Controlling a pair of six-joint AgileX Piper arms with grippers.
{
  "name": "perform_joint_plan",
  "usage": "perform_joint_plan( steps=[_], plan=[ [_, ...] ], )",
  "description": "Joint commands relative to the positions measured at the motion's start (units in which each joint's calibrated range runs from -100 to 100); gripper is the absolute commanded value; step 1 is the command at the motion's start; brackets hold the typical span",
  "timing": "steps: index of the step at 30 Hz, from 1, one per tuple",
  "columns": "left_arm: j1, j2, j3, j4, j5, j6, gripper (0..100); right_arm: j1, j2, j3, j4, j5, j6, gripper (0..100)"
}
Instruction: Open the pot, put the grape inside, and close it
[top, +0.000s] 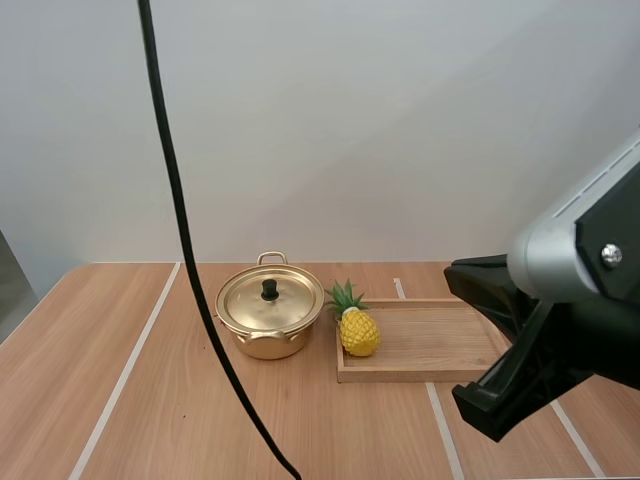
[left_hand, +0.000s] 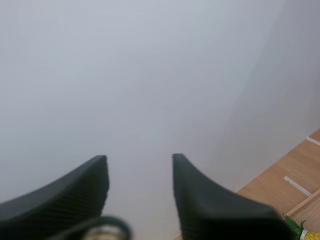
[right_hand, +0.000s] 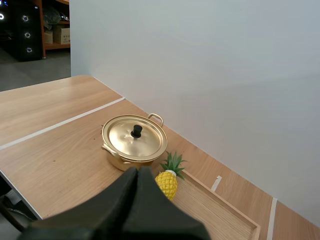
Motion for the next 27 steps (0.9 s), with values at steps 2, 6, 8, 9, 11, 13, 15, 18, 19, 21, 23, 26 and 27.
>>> perform_joint_plan(
  steps=[2, 6, 8, 9, 11, 13, 15, 18, 19, 21, 23, 26, 27],
  plan=[
    [-0.15, -4.8, -0.3, 0.3, 0.0, -0.9, 0, 0.1, -0.3, 0.1, 0.1, 0.0, 0.2, 0],
    [-0.15, -7.6, -0.3, 0.3, 0.0, -2.8, 0, 0.1, -0.3, 0.1, 0.1, 0.0, 0.2, 0],
    [-0.15, -8.8, -0.3, 0.3, 0.0, -4.2, 0, 0.1, -0.3, 0.1, 0.2, 0.0, 0.2, 0],
    [-0.15, -9.5, -0.1, 0.5, 0.0, -5.0, 0, 0.1, -0.3, 0.1, 0.2, 0.0, 0.2, 0],
    [-0.15, -11.1, 0.0, 0.5, 0.0, -6.5, 0, 0.1, -0.3, 0.1, 0.1, 0.0, 0.9, 0],
    [-0.15, -12.8, 1.1, 0.2, 0.0, -9.3, 0, 0.1, -0.3, 0.1, -0.6, 0.0, 3.7, 0],
    [-0.15, -15.0, 3.6, 0.2, 0.0, -10.8, 0, 0.1, -0.3, 0.1, -2.9, 0.0, 9.1, 0],
    [-0.15, -19.4, 9.9, 0.2, 0.0, -12.5, 0, -0.1, -0.3, 0.1, -9.2, 0.0, 16.2, 0],
    [-0.15, -21.3, 12.8, 0.2, -0.9, -13.3, 0, -0.2, -0.3, 0.1, -11.6, -0.1, 18.1, 0],
    [-0.15, -25.7, 19.6, 0.2, -7.0, -14.5, 0, -0.2, -0.3, 0.1, -15.4, -4.5, 22.1, 0],
    [-0.15, -30.6, 27.0, 0.2, -15.0, -15.1, 0, -0.2, -0.3, 0.1, -17.2, -7.8, 25.0, 0],
    [-0.15, -37.3, 36.7, 0.2, -26.7, -16.4, 0, -0.3, -0.3, 0.1, -18.3, -13.9, 26.4, 0],
    [-0.15, -39.5, 39.7, 0.2, -29.6, -16.9, 0, -0.5, -0.4, 0.1, -18.5, -16.4, 26.5, 0]
  ],
)
